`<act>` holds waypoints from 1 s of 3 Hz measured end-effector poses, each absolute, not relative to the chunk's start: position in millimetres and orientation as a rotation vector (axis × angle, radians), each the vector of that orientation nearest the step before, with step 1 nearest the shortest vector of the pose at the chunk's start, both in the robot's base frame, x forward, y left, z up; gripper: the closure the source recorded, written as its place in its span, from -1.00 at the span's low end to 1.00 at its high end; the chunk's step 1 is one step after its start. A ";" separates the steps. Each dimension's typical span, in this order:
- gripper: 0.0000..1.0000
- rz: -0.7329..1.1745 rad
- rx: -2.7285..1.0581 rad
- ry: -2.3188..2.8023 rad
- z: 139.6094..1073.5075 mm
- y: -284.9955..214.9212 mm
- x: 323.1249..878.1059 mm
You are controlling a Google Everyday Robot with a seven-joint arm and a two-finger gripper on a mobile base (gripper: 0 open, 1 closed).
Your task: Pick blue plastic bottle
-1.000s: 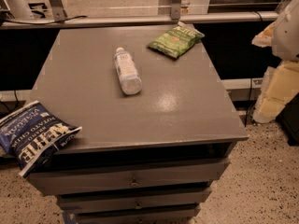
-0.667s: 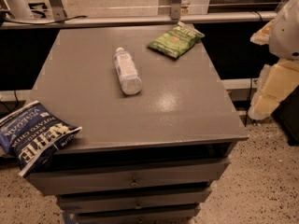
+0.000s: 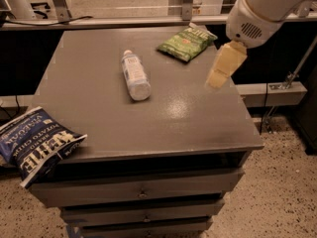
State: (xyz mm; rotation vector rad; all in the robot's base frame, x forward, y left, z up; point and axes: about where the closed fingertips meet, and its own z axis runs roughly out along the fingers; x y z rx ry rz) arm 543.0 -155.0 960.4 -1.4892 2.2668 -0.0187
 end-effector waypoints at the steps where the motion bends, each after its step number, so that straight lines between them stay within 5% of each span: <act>1: -1.00 0.071 -1.304 2.364 938.2 -128.3 587.8; 3: -1.00 0.265 -0.935 2.472 923.1 -57.4 641.7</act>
Offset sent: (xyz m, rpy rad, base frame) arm 0.1195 0.0955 -0.0501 0.3229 0.1309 -0.4774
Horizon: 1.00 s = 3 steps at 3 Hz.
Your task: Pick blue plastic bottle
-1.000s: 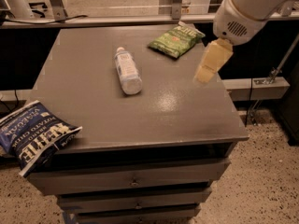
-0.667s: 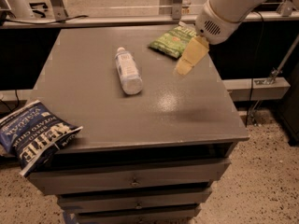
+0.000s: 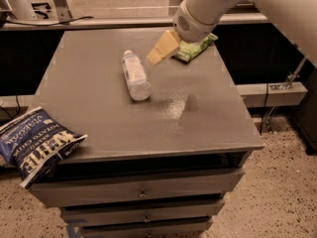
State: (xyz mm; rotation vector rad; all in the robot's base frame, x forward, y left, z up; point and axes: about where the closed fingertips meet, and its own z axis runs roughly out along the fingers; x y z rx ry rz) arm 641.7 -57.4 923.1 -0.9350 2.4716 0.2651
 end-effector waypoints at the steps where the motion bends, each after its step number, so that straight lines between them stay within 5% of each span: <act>1: -1.00 0.356 -0.796 2.483 933.7 -13.0 657.1; 3: -1.00 0.401 -0.648 2.549 914.3 63.2 673.8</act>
Offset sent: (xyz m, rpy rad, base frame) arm 0.0409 0.1362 0.0033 0.1912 0.0727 -0.2191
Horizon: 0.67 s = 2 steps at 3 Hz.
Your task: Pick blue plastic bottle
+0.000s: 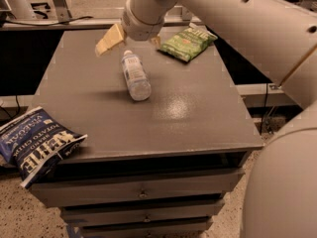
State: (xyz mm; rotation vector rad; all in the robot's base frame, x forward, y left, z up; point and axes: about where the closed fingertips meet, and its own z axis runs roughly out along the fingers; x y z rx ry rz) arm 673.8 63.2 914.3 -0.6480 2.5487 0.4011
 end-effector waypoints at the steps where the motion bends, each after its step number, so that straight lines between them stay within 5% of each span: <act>1: -1.00 0.357 -0.634 2.613 884.9 87.6 676.2; 2: -1.00 0.300 -0.646 2.673 854.5 96.1 675.7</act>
Offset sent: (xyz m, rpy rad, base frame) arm 0.0011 0.0406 -0.0914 -0.1664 0.1336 -0.0327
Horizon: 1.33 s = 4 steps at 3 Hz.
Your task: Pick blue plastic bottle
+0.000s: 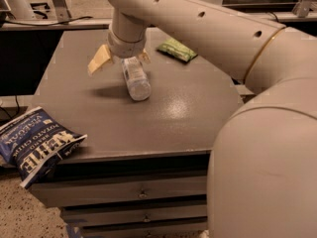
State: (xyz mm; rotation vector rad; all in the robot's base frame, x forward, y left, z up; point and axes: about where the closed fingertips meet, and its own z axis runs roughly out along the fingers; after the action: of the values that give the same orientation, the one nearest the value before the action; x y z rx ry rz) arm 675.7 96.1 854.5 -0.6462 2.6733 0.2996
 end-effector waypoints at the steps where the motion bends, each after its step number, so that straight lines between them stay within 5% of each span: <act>1: -0.66 0.259 -0.651 2.715 835.1 93.0 673.1; 4: 0.72 0.138 -0.685 2.701 830.8 49.5 670.8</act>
Offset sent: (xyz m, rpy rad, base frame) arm -0.0039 -0.0434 -0.0288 -0.1365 0.0030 -0.0033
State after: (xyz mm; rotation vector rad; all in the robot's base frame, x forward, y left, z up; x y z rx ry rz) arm 670.8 49.5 830.8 -0.6847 2.7013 0.1378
